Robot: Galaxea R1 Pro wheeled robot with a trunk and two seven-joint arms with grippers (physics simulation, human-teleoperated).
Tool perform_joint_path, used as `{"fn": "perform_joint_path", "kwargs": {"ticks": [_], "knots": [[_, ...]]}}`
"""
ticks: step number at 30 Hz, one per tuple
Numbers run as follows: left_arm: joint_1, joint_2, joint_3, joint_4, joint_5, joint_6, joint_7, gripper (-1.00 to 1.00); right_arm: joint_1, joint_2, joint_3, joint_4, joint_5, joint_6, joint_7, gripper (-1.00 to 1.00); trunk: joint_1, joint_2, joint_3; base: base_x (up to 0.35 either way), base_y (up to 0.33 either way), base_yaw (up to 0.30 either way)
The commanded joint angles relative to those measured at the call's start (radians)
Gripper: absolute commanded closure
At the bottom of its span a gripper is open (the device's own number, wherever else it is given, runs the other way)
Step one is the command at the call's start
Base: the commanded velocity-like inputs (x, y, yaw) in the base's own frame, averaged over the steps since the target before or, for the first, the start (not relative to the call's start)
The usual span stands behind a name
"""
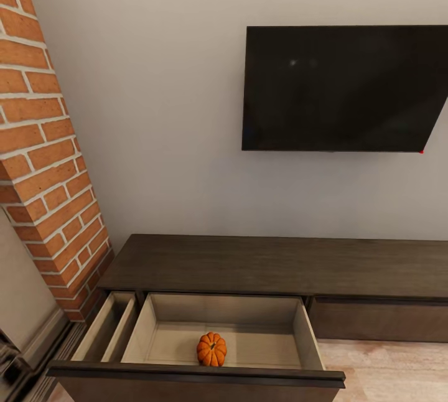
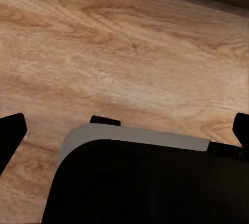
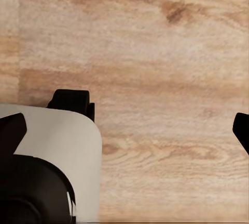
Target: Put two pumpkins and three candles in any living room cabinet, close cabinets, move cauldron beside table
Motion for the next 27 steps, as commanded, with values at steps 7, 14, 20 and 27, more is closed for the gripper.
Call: {"fn": "perform_joint_path", "kwargs": {"ticks": [7, 14, 20, 27], "knots": [[-0.040, -0.010, -0.004, -0.022, 0.005, 0.017, -0.010, -1.00, -0.001, 0.011, -0.016, 0.002, -0.005, -0.019, -0.013, -1.00, 0.000, 0.000, -0.001, 0.000, 0.000, 0.000], [-0.062, 0.030, -0.002, -0.020, 0.006, 0.057, -0.012, -1.00, -0.001, 0.013, -0.023, 0.002, -0.036, -0.018, -0.014, -1.00, 0.000, 0.000, -0.001, 0.000, 0.000, 0.000], [-0.062, 0.048, 0.003, -0.015, 0.014, 0.091, -0.007, -1.00, -0.001, 0.016, -0.023, 0.002, -0.069, -0.012, -0.014, -1.00, 0.000, 0.000, -0.001, 0.000, 0.000, 0.000], [-0.062, 0.053, 0.007, -0.013, 0.047, 0.131, -0.003, -1.00, -0.001, 0.017, -0.014, 0.002, -0.071, -0.021, -0.015, -1.00, 0.000, 0.000, -0.001, 0.000, 0.000, 0.004]]}}
